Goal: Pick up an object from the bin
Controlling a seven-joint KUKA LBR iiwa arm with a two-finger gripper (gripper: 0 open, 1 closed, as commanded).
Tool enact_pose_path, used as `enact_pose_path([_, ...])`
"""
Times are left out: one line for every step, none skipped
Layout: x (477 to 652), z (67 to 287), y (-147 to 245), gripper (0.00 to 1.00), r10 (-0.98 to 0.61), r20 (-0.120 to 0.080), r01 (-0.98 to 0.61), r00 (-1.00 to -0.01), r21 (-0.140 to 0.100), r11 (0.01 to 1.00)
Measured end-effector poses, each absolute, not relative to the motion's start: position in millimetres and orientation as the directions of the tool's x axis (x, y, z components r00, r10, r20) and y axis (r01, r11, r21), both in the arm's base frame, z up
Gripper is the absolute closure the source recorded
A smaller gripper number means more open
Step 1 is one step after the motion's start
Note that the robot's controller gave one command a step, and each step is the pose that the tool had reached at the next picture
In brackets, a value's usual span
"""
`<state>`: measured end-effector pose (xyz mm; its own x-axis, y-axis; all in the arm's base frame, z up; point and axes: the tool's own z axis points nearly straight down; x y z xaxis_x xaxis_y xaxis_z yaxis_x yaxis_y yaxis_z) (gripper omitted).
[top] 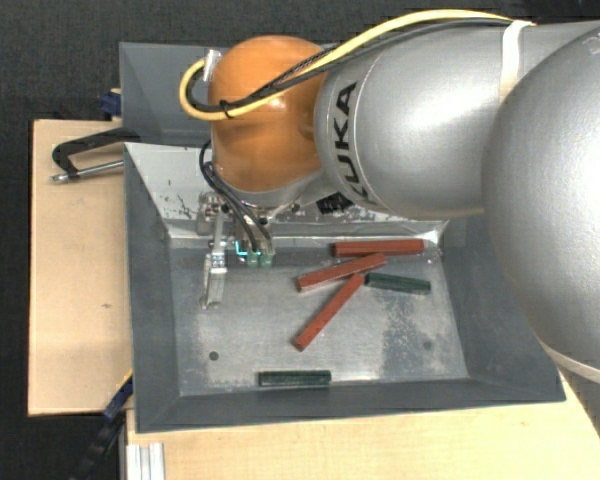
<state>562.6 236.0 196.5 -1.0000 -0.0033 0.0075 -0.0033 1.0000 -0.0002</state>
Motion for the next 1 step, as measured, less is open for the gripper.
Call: enact_pose_path([564.8,201.2,235.0,0.00,-0.001,-0.001,-0.001,-1.000,0.002,1.000])
